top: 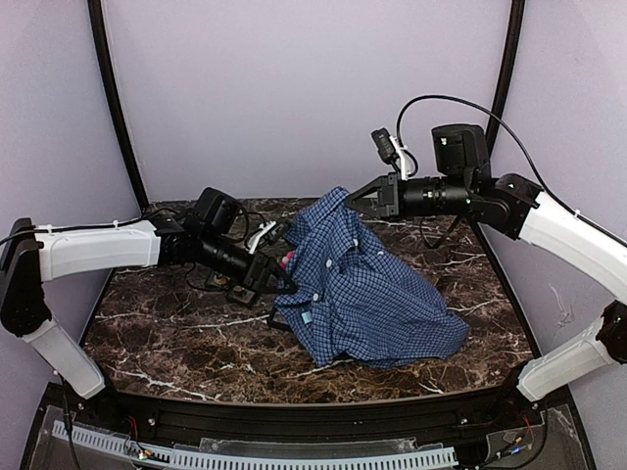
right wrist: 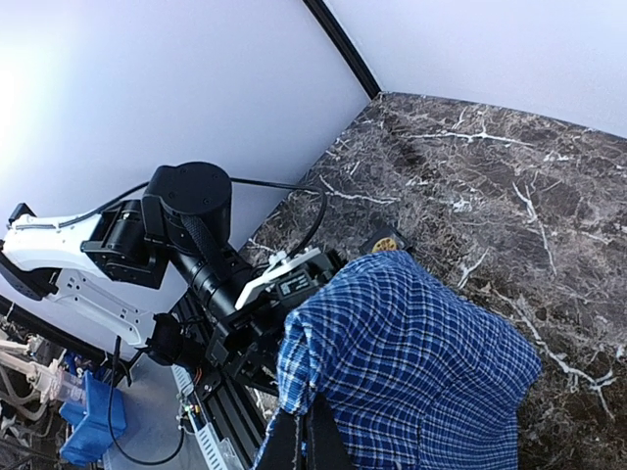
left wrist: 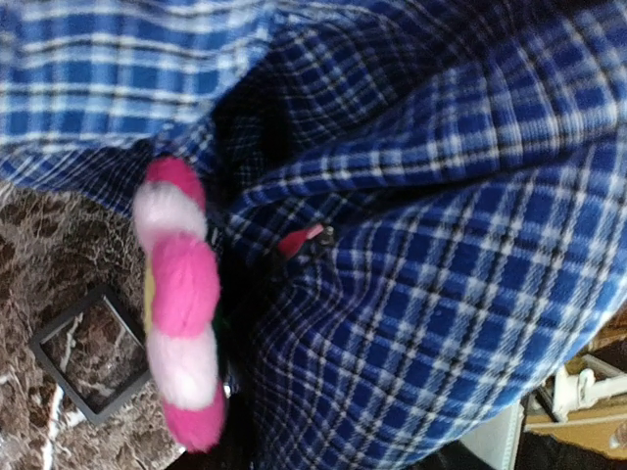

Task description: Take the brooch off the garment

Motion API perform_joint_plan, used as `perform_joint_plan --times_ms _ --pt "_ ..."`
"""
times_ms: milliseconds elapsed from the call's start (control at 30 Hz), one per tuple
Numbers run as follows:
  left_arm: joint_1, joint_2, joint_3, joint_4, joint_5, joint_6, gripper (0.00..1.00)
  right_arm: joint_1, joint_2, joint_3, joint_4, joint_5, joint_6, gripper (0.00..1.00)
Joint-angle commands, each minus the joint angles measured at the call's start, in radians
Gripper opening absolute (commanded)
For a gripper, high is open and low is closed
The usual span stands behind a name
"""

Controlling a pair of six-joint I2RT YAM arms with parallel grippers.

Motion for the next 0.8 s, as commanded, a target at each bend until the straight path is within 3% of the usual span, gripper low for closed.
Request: perform_joint_plan --times_ms 0,133,300,367,433,533,667,700,733,767 --pt "-0.007 -0.024 0.044 0.057 0.055 -0.047 0.26 -0.014 0.017 0.059 0.012 0.110 -0.017 0.00" --pt "-0.007 -0.074 0.070 0.081 0.060 -0.099 0.02 -0.078 0.055 0.012 0.001 0.173 0.034 0.00" --pt "-0.007 -0.078 0.118 0.135 0.089 -0.180 0.01 -0.133 0.124 0.019 -0.040 0.237 0.058 0.00" --pt "-0.008 -0.049 0.119 0.238 0.104 -0.252 0.01 -0.147 0.153 0.044 -0.114 0.294 0.078 0.16" --pt "-0.015 0.001 0.133 0.343 0.111 -0.301 0.01 -0.148 0.156 0.051 -0.154 0.345 0.084 0.44" --pt "-0.059 0.104 0.260 0.334 0.130 -0.263 0.01 -0.148 0.118 0.041 -0.184 0.400 0.087 0.69" --pt "-0.101 0.247 0.405 0.157 0.158 -0.154 0.22 -0.147 0.077 0.050 -0.245 0.450 0.090 0.83" --pt "-0.103 0.250 0.409 0.141 0.161 -0.145 0.36 -0.146 0.067 0.047 -0.257 0.449 0.096 0.86" --pt "-0.103 0.247 0.412 0.094 0.144 -0.113 0.44 -0.143 0.056 0.041 -0.264 0.441 0.101 0.87" --pt "-0.103 0.241 0.413 0.066 0.130 -0.093 0.64 -0.141 0.046 0.027 -0.261 0.427 0.107 0.88"
